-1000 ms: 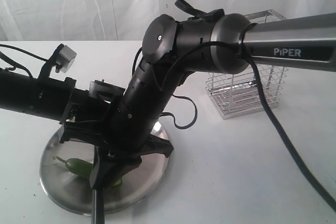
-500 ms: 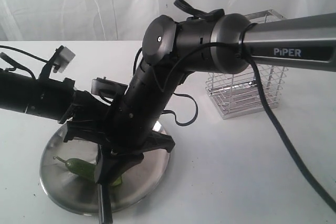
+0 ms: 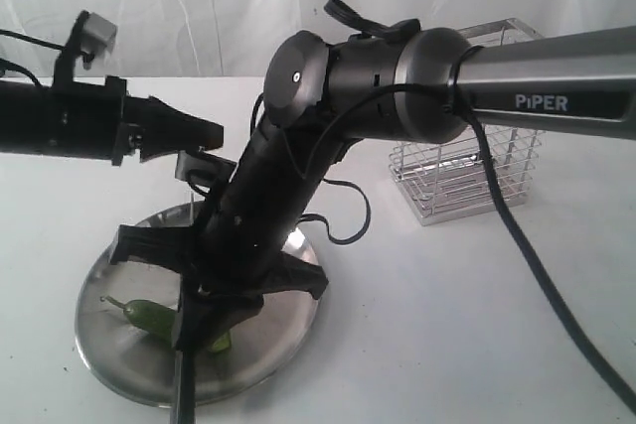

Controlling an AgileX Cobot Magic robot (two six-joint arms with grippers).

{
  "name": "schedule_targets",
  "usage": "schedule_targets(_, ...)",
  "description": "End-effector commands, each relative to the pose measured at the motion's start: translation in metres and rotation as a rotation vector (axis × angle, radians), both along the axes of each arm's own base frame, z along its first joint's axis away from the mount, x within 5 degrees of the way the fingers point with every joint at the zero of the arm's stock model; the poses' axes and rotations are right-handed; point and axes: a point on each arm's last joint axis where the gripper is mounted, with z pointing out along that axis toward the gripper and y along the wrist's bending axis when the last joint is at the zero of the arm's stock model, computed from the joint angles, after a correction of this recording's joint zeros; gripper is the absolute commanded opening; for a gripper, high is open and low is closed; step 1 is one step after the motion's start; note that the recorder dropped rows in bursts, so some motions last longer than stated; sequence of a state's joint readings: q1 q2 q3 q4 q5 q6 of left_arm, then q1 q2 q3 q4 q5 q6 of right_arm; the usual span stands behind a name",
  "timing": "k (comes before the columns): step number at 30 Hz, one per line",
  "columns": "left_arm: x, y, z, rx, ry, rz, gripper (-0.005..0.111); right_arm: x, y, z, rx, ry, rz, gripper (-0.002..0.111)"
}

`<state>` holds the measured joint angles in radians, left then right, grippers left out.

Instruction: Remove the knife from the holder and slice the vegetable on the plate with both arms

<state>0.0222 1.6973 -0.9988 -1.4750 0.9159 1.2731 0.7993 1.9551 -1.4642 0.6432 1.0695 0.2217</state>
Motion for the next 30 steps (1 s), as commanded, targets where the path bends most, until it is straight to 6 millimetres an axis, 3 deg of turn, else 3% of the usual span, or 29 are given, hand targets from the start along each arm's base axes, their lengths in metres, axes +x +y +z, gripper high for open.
schedule_targets(1,0.007,0.029,0.01,-0.024,0.002,0.118,0.0,-0.027,0.024,0.002,-0.039,0.001,-0.079,0.0)
schedule_targets(4,0.013,0.047,0.002,-0.002,0.026,0.203,0.0,-0.04,0.043,0.001,-0.029,-0.05,-0.205,0.0)
schedule_targets(7,0.012,0.05,-0.003,-0.011,0.041,0.186,0.0,-0.049,0.054,0.003,0.01,-0.055,-0.245,0.0)
schedule_targets(12,0.005,0.038,-0.001,-0.023,0.035,0.08,0.0,-0.047,0.052,-0.001,-0.011,-0.058,-0.278,0.0)
schedule_targets(20,-0.008,0.028,-0.019,0.035,0.136,0.026,0.0,-0.04,0.052,-0.015,-0.069,0.041,-0.435,0.0)
schedule_targets(26,-0.02,0.029,-0.042,0.075,0.212,0.073,0.0,-0.051,0.051,-0.039,-0.211,0.061,-0.349,0.0)
schedule_targets(30,-0.025,0.03,-0.051,0.089,0.219,0.097,0.0,-0.054,0.055,-0.039,-0.194,0.03,-0.34,0.0)
